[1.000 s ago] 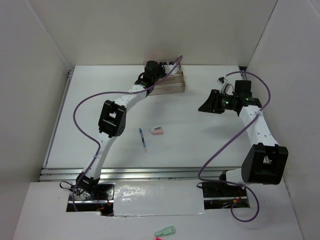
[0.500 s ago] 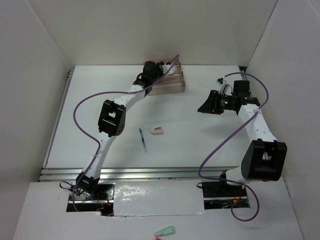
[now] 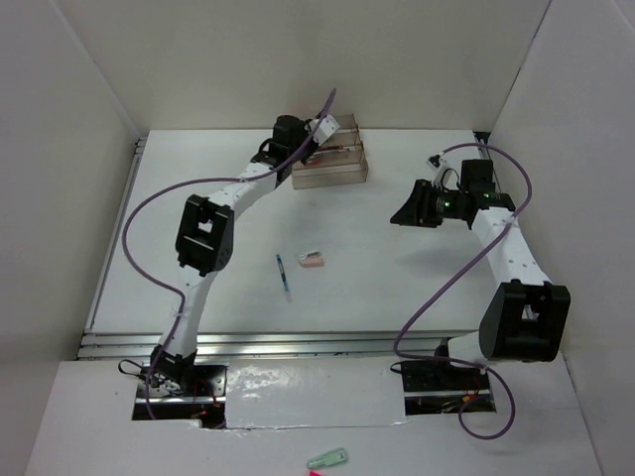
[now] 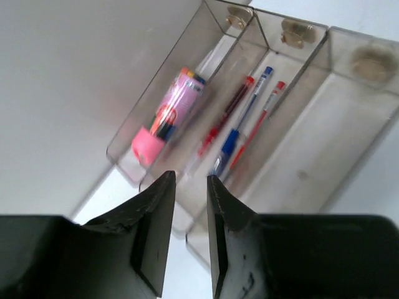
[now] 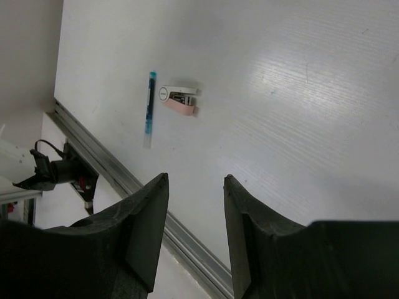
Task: Sort the stationery into containers
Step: Place the pen in the storage box, then pick up the pen from the center of the board.
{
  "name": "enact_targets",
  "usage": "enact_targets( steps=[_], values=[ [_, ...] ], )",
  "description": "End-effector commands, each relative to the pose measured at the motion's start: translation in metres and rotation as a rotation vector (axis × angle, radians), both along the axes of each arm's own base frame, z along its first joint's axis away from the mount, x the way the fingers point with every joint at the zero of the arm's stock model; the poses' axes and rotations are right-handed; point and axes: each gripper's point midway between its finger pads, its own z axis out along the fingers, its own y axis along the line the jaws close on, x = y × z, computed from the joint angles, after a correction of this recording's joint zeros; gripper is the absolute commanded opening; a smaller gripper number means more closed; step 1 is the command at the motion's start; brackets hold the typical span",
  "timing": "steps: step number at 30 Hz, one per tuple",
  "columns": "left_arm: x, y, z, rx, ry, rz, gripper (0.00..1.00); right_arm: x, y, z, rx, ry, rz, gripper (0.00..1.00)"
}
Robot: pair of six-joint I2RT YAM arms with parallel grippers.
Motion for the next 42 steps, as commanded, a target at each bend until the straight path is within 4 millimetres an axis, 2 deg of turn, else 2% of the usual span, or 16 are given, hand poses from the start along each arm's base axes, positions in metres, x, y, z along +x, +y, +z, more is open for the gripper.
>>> enact_targets(
  steps=[1,2,3,4,5,6,7,9,12,14,18,20,21,23,31,42],
  values=[
    [-0.053,0.032,0.144,-0.292,-0.027,0.024,0.38,-0.009,0.002,0.021,-0.046,-0.08,0.013,0.47],
    [-0.068,0.046,0.135,-0.298,0.046,0.057,0.36,-0.013,0.002,0.024,-0.058,-0.099,0.01,0.47],
    [-0.094,0.059,0.175,-0.354,0.014,0.071,0.31,-0.017,0.004,0.018,-0.07,-0.09,0.011,0.47],
    [-0.115,0.069,0.137,-0.38,0.153,0.121,0.3,-0.019,0.003,0.017,-0.087,-0.1,0.003,0.47],
    [-0.134,0.08,0.124,-0.391,0.228,0.143,0.33,-0.023,0.003,0.021,-0.094,-0.12,0.001,0.47],
    [-0.169,0.088,0.118,-0.457,0.3,0.165,0.4,-0.028,0.005,0.015,-0.099,-0.112,0.007,0.48],
    [-0.182,0.097,0.118,-0.489,0.313,0.204,0.44,-0.032,0.006,0.018,-0.107,-0.132,0.008,0.48],
    [-0.227,0.103,0.107,-0.472,0.362,0.195,0.48,-0.037,0.006,0.012,-0.121,-0.129,0.006,0.48],
    [-0.283,0.092,0.091,-0.399,0.439,0.047,0.54,-0.045,0.006,0.013,-0.142,-0.146,0.004,0.48],
    [-0.301,0.092,0.081,-0.413,0.513,0.042,0.52,-0.049,0.005,0.015,-0.154,-0.154,-0.005,0.48],
    [-0.341,0.089,0.036,-0.535,0.839,0.279,0.44,-0.056,0.001,0.015,-0.185,-0.185,-0.006,0.48],
    [-0.352,0.092,0.028,-0.584,0.833,0.382,0.41,-0.059,0.0,0.014,-0.186,-0.185,-0.014,0.48],
    [-0.361,0.089,0.014,-0.608,0.872,0.446,0.41,-0.059,0.0,0.015,-0.19,-0.194,-0.02,0.48],
    [-0.369,0.093,-0.007,-0.62,0.931,0.549,0.48,-0.061,-0.002,0.013,-0.196,-0.19,-0.026,0.48],
    [-0.403,0.081,-0.071,-0.583,1.12,0.644,0.47,-0.06,-0.004,0.011,-0.211,-0.185,-0.042,0.48],
    [-0.383,0.056,-0.096,-0.485,1.179,0.722,0.52,-0.055,-0.003,-0.003,-0.208,-0.146,-0.02,0.48]
  ],
)
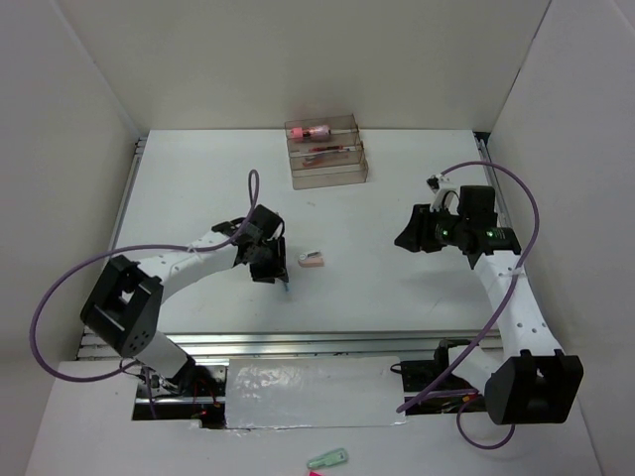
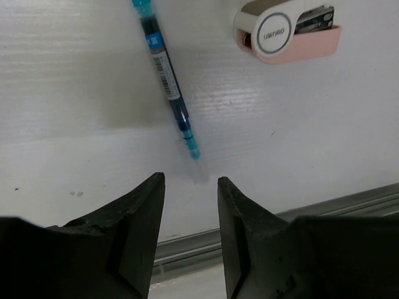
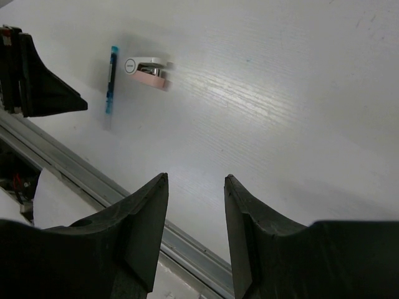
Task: Sort the stationery into containers
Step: Pick up the pen from the center of the board.
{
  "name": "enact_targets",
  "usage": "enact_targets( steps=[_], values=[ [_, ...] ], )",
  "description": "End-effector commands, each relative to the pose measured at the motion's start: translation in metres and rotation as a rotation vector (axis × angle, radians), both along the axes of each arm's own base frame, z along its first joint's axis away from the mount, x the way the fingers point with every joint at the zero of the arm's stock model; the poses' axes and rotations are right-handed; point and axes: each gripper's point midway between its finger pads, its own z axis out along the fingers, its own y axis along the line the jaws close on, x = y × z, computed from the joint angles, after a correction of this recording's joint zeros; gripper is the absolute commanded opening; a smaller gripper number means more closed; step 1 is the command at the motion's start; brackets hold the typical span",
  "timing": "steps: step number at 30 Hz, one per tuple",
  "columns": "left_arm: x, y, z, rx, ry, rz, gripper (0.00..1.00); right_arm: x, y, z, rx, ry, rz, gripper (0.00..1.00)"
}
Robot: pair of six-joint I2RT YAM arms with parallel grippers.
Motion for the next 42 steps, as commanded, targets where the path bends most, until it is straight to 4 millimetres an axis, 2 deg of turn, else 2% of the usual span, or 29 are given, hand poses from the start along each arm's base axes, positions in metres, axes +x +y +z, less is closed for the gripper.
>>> enact_targets(
  steps=[1,4,7,21,27,30,33,35,36,38,39,40,41,42],
  values=[
    [0.016,-0.01,0.002,0.01,0.0,0.034,0.52,-0.001,0.002,-0.004,-0.007,-0.002,0.025,0.48],
    [0.024,-0.017,0.001,0.031,0.006,0.036,0.52,-0.002,0.003,-0.006,-0.006,0.005,0.031,0.48],
    [0.031,-0.004,-0.011,0.124,0.007,0.066,0.5,-0.002,0.003,-0.006,-0.004,0.003,0.039,0.48],
    [0.024,-0.004,-0.043,0.163,0.09,0.052,0.45,0.003,0.003,-0.007,0.002,0.011,0.041,0.48],
    [0.032,0.002,-0.04,0.202,0.048,0.024,0.29,0.004,0.003,-0.004,0.002,0.005,0.04,0.48],
    [0.039,0.003,-0.033,0.208,0.005,-0.02,0.15,0.005,0.003,-0.006,0.004,0.009,0.04,0.48],
    [0.058,0.001,-0.016,0.238,-0.1,-0.136,0.0,0.004,0.003,-0.006,0.007,0.012,0.044,0.48],
    [0.076,-0.004,0.005,0.264,-0.183,-0.244,0.0,0.004,0.003,-0.005,0.005,0.003,0.046,0.47],
    [0.091,-0.008,0.023,0.284,-0.255,-0.329,0.0,0.004,0.003,-0.006,0.002,0.002,0.048,0.47],
    [0.115,-0.01,0.049,0.325,-0.365,-0.382,0.0,0.004,0.003,-0.007,0.001,-0.001,0.049,0.47],
    [0.133,-0.012,0.076,0.353,-0.468,-0.449,0.0,0.004,0.003,-0.008,0.001,-0.001,0.052,0.47],
    [0.15,-0.014,0.095,0.353,-0.564,-0.482,0.0,0.005,0.003,-0.009,0.002,0.001,0.053,0.47],
    [0.163,-0.021,0.116,0.364,-0.672,-0.612,0.0,0.005,0.004,-0.01,0.003,0.004,0.052,0.47],
    [0.174,-0.027,0.128,0.351,-0.741,-0.661,0.0,0.005,0.004,-0.011,0.005,0.006,0.054,0.47]
  ],
)
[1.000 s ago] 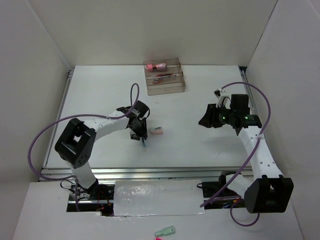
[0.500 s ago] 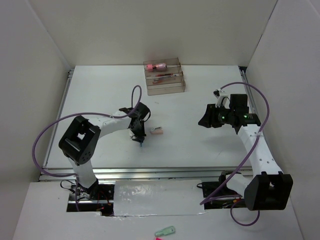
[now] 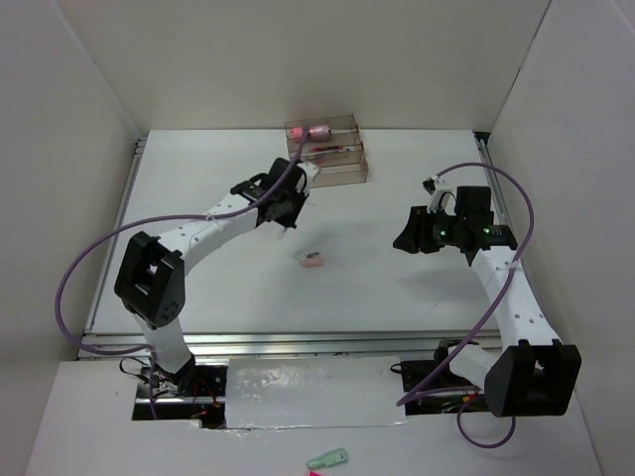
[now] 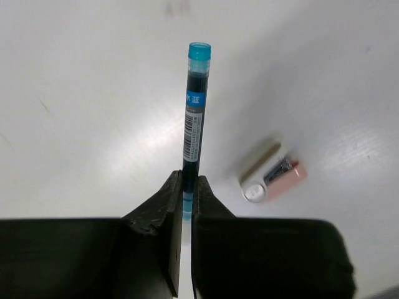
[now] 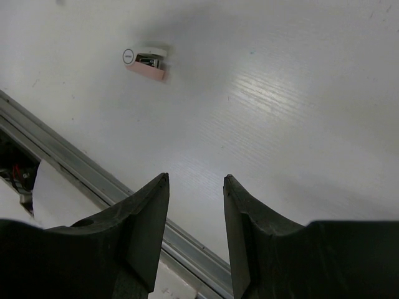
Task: Sort the stationery into containers
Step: Pick up the pen from the center of the board.
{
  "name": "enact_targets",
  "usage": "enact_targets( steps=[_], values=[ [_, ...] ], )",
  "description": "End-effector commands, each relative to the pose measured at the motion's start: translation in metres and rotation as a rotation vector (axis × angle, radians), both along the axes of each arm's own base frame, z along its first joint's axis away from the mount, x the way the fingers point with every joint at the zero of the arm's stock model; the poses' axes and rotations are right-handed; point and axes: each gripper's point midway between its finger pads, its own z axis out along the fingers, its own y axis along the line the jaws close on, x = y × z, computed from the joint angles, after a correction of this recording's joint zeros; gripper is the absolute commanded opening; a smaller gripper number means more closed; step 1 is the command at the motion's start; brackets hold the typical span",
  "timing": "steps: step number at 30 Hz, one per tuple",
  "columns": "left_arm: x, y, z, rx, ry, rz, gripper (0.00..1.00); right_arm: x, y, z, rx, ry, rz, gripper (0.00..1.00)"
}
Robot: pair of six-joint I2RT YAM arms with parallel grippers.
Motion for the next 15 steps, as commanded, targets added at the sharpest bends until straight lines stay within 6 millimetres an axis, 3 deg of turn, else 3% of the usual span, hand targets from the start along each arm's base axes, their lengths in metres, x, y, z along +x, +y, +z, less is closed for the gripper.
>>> enact_targets(
  steps=[1,3,4,5,6,7,8,12,13,14,15],
  values=[
    [0.066,-0.012,0.087,0.055,-0.401,-0.319,0.0,0.006,0.002,0.001,0.006,-0.031,0.022,0.47],
    [0.104,-0.024,0.112,0.112,-0.553,-0.431,0.0,0.008,0.001,0.0,0.004,-0.031,0.02,0.47],
    [0.125,-0.019,0.122,0.116,-0.61,-0.434,0.0,0.008,0.001,-0.002,0.003,-0.024,0.019,0.47],
    [0.156,-0.029,0.143,0.094,-0.704,-0.443,0.0,0.01,0.0,-0.002,0.003,-0.025,0.019,0.47],
    [0.17,-0.037,0.153,0.041,-0.74,-0.469,0.01,0.01,0.0,-0.003,0.002,-0.017,0.02,0.47],
    [0.189,-0.033,0.16,0.014,-0.762,-0.46,0.05,0.01,-0.001,-0.005,0.0,-0.015,0.02,0.47],
    [0.215,-0.042,0.168,-0.011,-0.8,-0.458,0.1,0.01,-0.001,-0.004,-0.003,-0.018,0.021,0.47],
    [0.259,-0.059,0.18,-0.014,-0.941,-0.492,0.15,0.01,-0.006,-0.012,-0.026,-0.016,0.012,0.47],
    [0.267,-0.062,0.167,0.001,-0.977,-0.508,0.13,0.01,-0.007,-0.013,-0.028,-0.017,0.011,0.47],
    [0.272,-0.064,0.183,-0.005,-1.082,-0.505,0.06,0.01,-0.008,-0.016,-0.027,-0.005,0.009,0.47],
    [0.273,-0.067,0.18,-0.007,-1.108,-0.513,0.04,0.01,-0.008,-0.016,-0.022,-0.001,0.008,0.47]
  ],
)
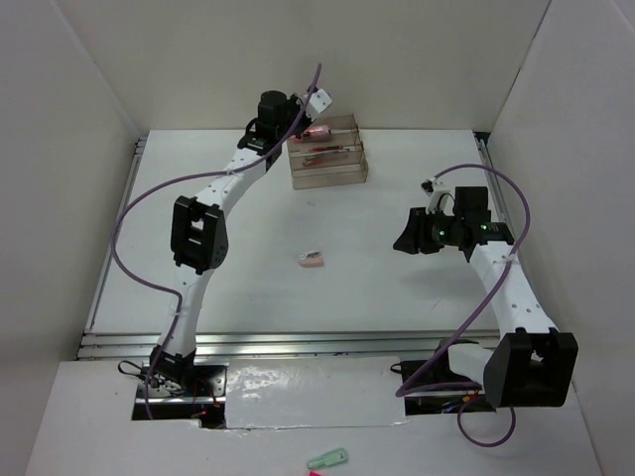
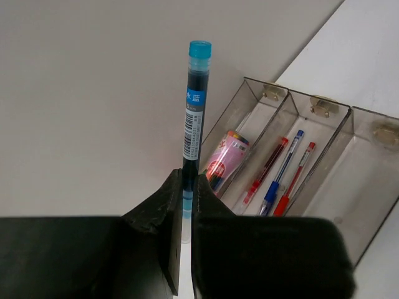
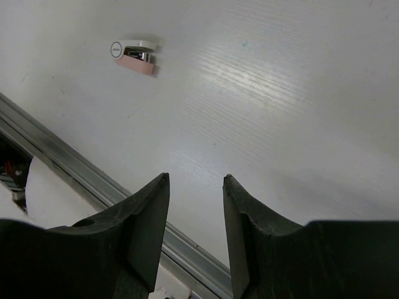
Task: Sort the stationery into containers
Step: Place the pen in the storage box.
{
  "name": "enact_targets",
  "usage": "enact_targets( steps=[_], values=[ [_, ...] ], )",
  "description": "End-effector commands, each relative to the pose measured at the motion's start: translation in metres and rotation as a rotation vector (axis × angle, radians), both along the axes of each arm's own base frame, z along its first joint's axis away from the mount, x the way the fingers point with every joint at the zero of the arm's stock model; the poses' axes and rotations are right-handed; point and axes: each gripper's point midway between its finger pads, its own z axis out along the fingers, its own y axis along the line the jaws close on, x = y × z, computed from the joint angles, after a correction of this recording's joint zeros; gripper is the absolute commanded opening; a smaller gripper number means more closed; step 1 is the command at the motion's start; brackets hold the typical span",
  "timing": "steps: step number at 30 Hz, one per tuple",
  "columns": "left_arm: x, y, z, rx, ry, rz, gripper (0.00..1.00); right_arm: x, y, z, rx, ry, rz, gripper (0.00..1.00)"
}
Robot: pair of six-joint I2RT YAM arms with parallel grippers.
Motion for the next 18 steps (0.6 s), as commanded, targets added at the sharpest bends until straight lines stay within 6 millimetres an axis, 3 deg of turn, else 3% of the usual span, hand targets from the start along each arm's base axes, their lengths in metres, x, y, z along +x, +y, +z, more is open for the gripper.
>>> enact_targets(
  steps=[1,6,10,18],
  values=[
    [0.009,-0.034,0.025,0.004,-0.252,-0.126,0.04,0.006,-0.004,-0.001,-0.001,-0.025,0.007,0.47],
    [0.031,-0.041,-0.008,0.002,-0.238,-0.123,0.04,0.012,-0.008,-0.002,0.017,-0.003,-0.004,0.47],
    [0.033,-0.048,-0.035,0.043,-0.225,-0.133,0.05,0.013,-0.01,-0.008,0.02,0.015,-0.01,0.47],
    [0.043,-0.037,-0.077,0.031,-0.141,-0.104,0.1,0.014,-0.013,-0.013,0.024,0.028,-0.013,0.46]
  ],
)
